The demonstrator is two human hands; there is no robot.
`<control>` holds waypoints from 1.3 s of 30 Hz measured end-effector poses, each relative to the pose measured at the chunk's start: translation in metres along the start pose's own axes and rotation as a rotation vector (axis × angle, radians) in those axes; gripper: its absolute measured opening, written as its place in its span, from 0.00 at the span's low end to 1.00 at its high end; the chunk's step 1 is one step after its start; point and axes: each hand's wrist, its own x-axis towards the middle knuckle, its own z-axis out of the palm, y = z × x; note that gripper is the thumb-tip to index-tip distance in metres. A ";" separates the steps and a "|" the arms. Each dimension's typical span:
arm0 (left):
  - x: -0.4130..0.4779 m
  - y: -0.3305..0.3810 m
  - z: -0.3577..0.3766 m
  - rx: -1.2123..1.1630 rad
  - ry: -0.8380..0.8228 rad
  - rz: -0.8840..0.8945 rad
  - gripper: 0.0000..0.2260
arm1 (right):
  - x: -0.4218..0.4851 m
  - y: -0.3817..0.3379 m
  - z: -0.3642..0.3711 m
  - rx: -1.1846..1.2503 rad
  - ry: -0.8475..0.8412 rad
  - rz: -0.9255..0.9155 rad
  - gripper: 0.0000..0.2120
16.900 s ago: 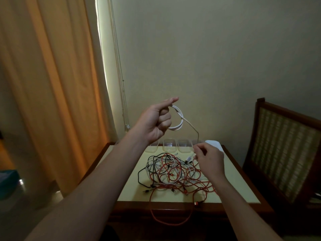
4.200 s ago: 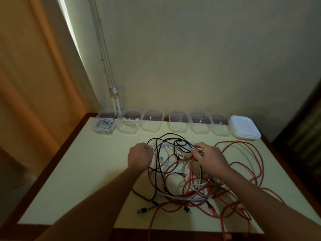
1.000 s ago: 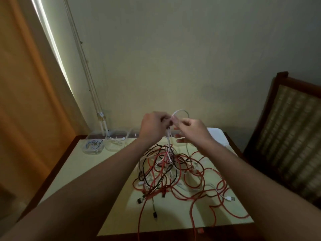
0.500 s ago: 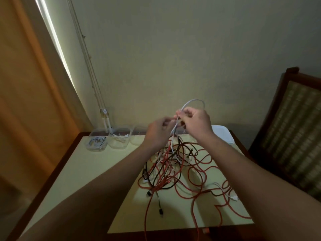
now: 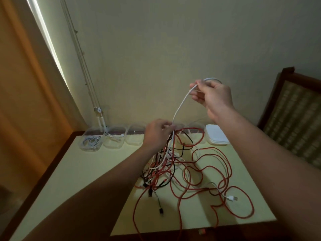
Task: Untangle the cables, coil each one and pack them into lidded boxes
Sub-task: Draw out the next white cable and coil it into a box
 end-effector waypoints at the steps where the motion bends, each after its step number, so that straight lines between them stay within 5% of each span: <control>1: 0.004 0.002 -0.003 -0.006 0.017 -0.005 0.08 | -0.003 0.003 -0.003 0.003 0.012 0.028 0.08; 6: 0.021 0.027 -0.015 0.020 0.051 0.124 0.03 | -0.034 0.042 -0.005 -0.432 -0.268 0.084 0.13; 8: 0.026 0.037 -0.020 0.123 0.066 0.225 0.04 | -0.040 0.049 0.001 -0.431 -0.300 0.047 0.10; 12: 0.019 0.042 -0.024 0.108 0.102 0.242 0.04 | -0.031 0.045 0.007 -0.558 -0.215 -0.165 0.08; 16: 0.002 0.036 -0.008 -0.110 -0.002 0.075 0.07 | -0.026 0.032 0.015 -0.618 -0.137 -0.291 0.07; 21: -0.016 0.003 0.011 -0.063 -0.181 0.005 0.07 | -0.018 0.000 0.015 -0.295 -0.056 -0.226 0.06; 28: -0.006 0.000 -0.012 0.058 -0.146 0.063 0.12 | -0.003 0.009 -0.024 0.078 0.250 0.002 0.06; 30: 0.003 0.012 -0.024 0.124 -0.124 0.091 0.13 | -0.001 0.018 -0.036 0.036 0.327 0.063 0.03; 32: 0.014 0.022 -0.037 0.169 -0.128 0.120 0.12 | -0.001 0.032 -0.047 -0.324 0.370 0.108 0.21; 34: 0.022 0.029 -0.045 0.237 -0.186 0.172 0.13 | -0.011 0.039 -0.051 -0.783 0.284 -0.057 0.34; 35: 0.025 0.032 -0.047 0.262 -0.220 0.191 0.13 | -0.020 0.039 -0.048 -0.891 0.166 -0.191 0.33; 39: 0.030 0.034 -0.047 0.287 -0.242 0.242 0.14 | -0.051 0.039 -0.029 -0.895 -0.360 -0.308 0.09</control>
